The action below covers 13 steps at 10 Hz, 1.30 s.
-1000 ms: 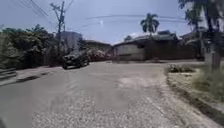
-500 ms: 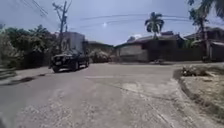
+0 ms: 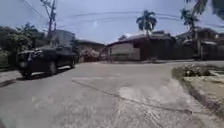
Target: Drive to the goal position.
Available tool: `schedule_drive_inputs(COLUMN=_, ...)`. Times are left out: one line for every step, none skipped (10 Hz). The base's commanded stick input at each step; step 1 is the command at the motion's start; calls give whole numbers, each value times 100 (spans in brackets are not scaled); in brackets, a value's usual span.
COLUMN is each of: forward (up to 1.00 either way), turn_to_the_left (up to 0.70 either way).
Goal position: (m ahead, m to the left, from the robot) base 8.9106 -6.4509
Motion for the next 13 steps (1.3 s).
schedule_drive_inputs(forward=100, turn_to_the_left=-39)
schedule_drive_inputs(forward=100, turn_to_the_left=-39)
schedule_drive_inputs(forward=100, turn_to_the_left=-39)
schedule_drive_inputs(forward=100, turn_to_the_left=-39)
schedule_drive_inputs(forward=100, turn_to_the_left=-14)
schedule_drive_inputs(forward=100, turn_to_the_left=1)
schedule_drive_inputs(forward=100, turn_to_the_left=1)
schedule_drive_inputs(forward=100, turn_to_the_left=1)
schedule_drive_inputs(forward=100, turn_to_the_left=1)
schedule_drive_inputs(forward=100, turn_to_the_left=1)
schedule_drive_inputs(forward=100, turn_to_the_left=1)
schedule_drive_inputs(forward=100, turn_to_the_left=1)
schedule_drive_inputs(forward=100, turn_to_the_left=1)
